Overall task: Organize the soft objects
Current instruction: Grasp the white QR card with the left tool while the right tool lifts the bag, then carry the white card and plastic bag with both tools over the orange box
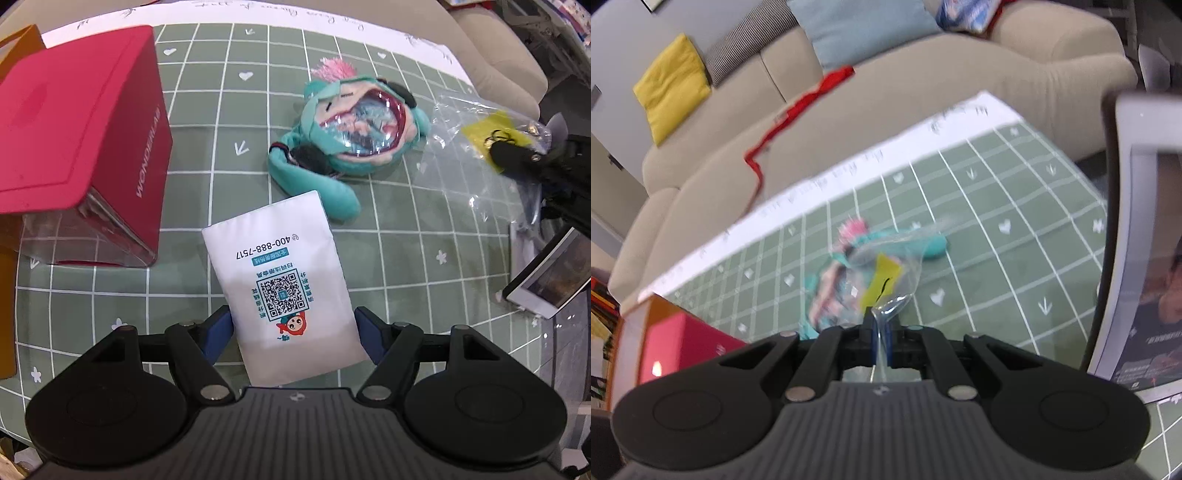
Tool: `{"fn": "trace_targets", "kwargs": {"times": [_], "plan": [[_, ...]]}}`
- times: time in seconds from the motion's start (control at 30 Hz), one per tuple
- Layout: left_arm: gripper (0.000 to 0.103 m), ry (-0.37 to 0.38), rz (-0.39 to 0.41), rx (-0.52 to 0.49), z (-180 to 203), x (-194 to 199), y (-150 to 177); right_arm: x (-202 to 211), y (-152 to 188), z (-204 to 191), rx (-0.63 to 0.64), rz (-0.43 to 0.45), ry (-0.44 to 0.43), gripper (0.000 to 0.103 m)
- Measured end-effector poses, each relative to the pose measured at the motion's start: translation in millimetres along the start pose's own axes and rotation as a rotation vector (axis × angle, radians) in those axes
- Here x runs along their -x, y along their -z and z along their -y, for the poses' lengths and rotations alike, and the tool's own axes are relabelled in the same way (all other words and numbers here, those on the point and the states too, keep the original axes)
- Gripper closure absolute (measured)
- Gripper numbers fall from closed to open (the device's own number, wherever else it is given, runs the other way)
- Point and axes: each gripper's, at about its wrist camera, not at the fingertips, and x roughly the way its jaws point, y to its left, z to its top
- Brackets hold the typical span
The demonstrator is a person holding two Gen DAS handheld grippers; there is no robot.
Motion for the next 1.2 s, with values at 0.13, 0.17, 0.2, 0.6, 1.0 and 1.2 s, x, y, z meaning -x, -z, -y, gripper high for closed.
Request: {"fn": "trace_targets", "kwargs": {"times": [0.13,0.17,0.2,0.6,1.0,1.2], "plan": [[0.021,0.005,-0.004,-0.021,-5.2,-2.3,-5.6,12.0,-5.6,-10.5,0.007,0.034,-0.01,0.102],[0.021,0.009,0.001,-0.034,-5.8,-0.9,-7.3,12.2,-6.1,-13.3,0.009,0.036,-0.009,0.102],[0.021,0.016,0.001,-0.041,-6.7,1.8,-10.1,11.0,-6.7,-16.1,0.011,0.035,-0.005,0.102],[0.021,0.102,0.021,-0.047,-14.8,44.2,-89.4,-1.3,-21.0,-36.7,0.062,0.03,0.074,0.102],[0.021,0.175,0.123,0.018,-103.7,88.1,-174.4,-35.0,-41.2,-104.9,0.078,0.089,-0.034,0.102],[0.021,0.246,0.047,0.251,-203.8,89.0,-199.2,-72.8,-50.5,-176.6,0.169,0.08,-0.042,0.101]]}}
